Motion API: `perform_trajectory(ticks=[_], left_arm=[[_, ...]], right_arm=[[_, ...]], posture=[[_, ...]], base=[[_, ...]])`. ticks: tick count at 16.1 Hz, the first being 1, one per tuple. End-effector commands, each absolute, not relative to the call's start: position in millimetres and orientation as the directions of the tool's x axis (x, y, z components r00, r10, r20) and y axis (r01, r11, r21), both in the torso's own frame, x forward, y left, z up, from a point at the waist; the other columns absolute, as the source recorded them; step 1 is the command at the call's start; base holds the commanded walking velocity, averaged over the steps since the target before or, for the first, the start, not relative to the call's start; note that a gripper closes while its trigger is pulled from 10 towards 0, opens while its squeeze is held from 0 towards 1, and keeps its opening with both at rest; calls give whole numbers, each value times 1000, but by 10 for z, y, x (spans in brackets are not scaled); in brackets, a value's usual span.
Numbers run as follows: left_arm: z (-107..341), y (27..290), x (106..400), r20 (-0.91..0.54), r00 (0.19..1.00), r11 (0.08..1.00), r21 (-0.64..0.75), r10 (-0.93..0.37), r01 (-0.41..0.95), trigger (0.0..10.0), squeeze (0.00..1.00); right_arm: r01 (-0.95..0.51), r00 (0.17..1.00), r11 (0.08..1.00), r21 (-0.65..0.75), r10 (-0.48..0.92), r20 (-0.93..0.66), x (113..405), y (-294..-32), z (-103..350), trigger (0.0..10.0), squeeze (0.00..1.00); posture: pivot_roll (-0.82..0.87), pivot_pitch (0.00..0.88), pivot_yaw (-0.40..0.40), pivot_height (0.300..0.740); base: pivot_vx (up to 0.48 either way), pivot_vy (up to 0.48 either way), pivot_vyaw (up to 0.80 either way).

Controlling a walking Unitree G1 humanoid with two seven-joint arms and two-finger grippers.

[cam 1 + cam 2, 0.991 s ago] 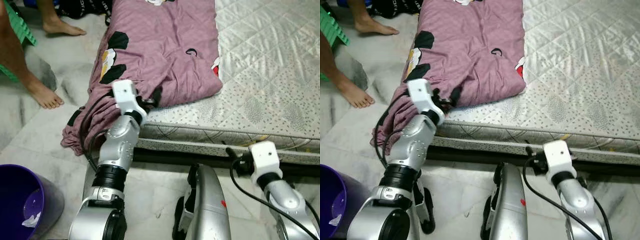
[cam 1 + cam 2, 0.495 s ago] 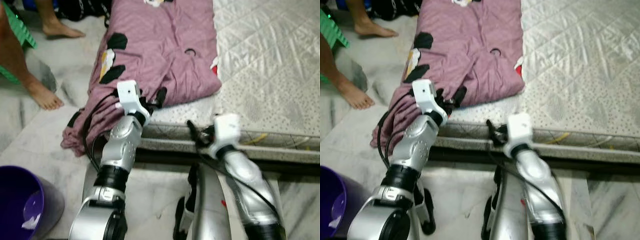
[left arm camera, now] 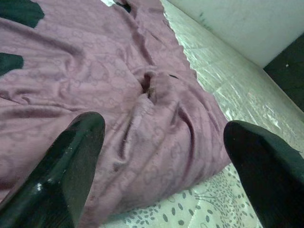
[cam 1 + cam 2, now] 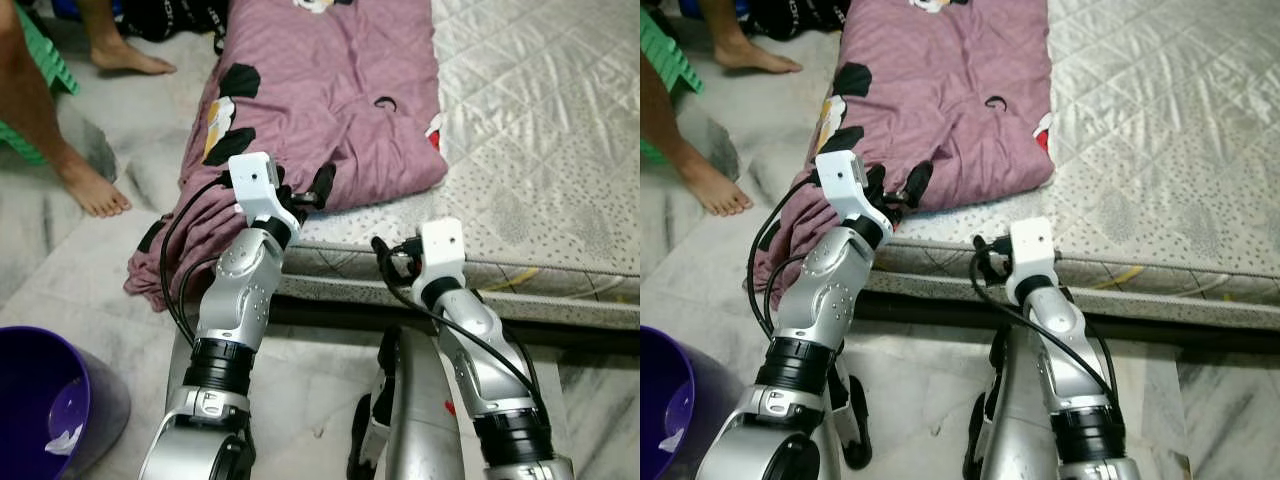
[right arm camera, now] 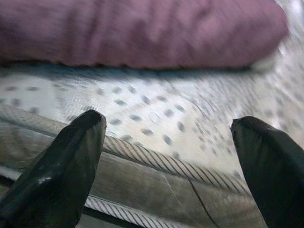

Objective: Clean up the room

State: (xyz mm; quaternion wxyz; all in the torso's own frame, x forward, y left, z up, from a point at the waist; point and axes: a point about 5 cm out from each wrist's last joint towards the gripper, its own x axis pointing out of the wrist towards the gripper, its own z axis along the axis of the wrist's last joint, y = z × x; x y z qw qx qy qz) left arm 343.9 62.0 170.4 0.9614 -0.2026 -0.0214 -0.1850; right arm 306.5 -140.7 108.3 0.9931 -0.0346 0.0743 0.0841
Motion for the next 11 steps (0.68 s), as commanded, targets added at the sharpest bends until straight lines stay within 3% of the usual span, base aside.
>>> perform_trajectory(ticks=[1, 3, 4, 6, 11], left_arm=[[1750, 438, 3404, 128, 915, 821, -405, -384, 401, 10000, 0], [1916, 446, 3407, 205, 919, 826, -405, -337, 393, 10000, 0], [2118, 680, 3412, 317, 932, 869, -397, -174, 297, 10000, 0], [2237, 981, 3385, 389, 918, 918, -333, -73, 214, 10000, 0], [1846, 1552, 3137, 309, 946, 985, -166, 98, -48, 10000, 0]], right_arm=[[-133, 985, 990, -48, 127, -116, 3124, -1419, 1121, 10000, 0], [-63, 998, 998, -28, 63, 15, 3301, -1451, 1379, 10000, 0], [-46, 997, 998, -31, 48, 59, 3352, -1513, 1494, 10000, 0], [-62, 991, 997, -44, 66, 113, 3376, -1535, 1608, 10000, 0], [-78, 981, 996, -41, 84, 177, 3410, -1348, 1611, 10000, 0]], posture=[[-94, 251, -42, 526], [-72, 246, -37, 526], [-68, 240, -34, 526], [-56, 225, -32, 526], [-8, 182, -12, 526]], base=[[0, 0, 0], [0, 0, 0], [0, 0, 0], [0, 0, 0], [0, 0, 0]])
